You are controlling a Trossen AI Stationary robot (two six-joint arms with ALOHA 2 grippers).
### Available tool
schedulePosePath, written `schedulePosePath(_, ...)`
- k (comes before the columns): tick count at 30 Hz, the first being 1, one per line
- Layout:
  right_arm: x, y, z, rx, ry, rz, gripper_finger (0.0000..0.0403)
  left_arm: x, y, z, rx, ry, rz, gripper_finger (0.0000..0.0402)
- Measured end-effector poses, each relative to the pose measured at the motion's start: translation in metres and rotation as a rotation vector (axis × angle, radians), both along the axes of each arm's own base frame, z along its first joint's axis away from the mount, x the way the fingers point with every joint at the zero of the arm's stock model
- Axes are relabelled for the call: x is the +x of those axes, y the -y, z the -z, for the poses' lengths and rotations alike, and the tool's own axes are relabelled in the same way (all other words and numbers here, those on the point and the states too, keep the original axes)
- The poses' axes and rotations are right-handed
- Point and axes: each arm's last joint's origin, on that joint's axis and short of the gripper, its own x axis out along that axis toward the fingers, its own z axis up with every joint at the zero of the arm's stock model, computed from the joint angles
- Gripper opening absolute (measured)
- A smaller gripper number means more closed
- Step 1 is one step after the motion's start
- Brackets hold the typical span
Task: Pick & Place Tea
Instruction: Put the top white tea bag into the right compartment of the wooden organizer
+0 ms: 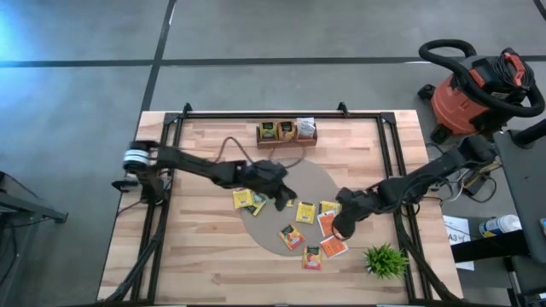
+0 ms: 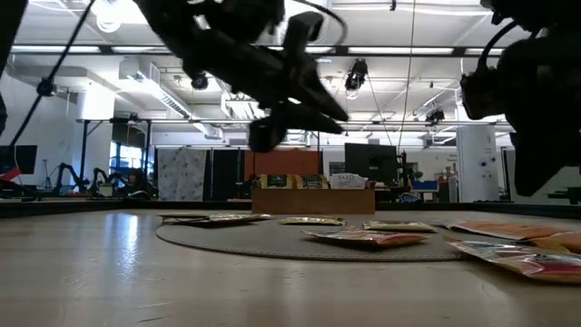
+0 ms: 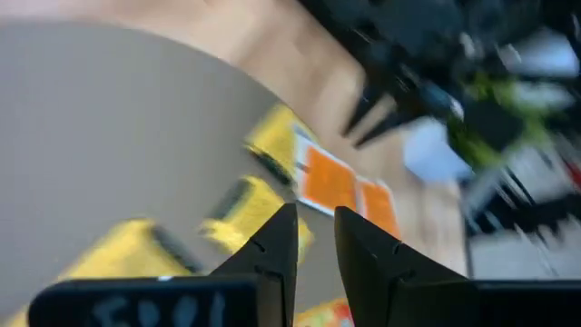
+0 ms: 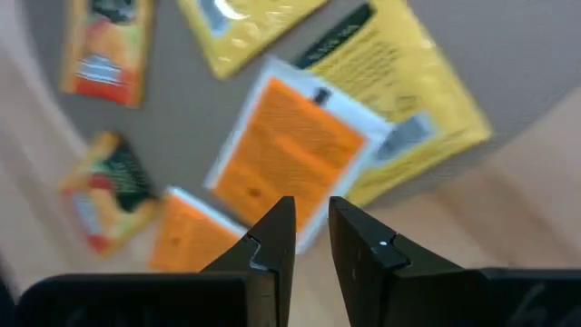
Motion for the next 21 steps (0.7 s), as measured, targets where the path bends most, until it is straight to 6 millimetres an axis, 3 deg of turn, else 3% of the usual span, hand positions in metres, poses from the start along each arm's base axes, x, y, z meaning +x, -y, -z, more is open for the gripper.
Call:
schedulePosePath(4,-0.006,0.001,0.004,0.116,0.031,0.067,0.0068,0.034,0.004,0.005,0.012,0.004,0.168,0.0071)
schedulePosePath(9,-0.009,0.001,0.013,0.202,0.063,0.099,0.0068,0.07,0.009,0.011,0.052,-0.074,0.252,0.0071)
schedulePosePath(15,-0.009,0.001,0.021,0.207,0.064,0.142,0.0068,0.101,0.021,0.025,0.088,-0.19,0.348,0.0071)
schedulePosePath(21,-0.011,0.002,0.024,0.197,0.055,0.151,0.0068,0.123,0.037,0.034,0.1,-0.196,0.388,0.0071)
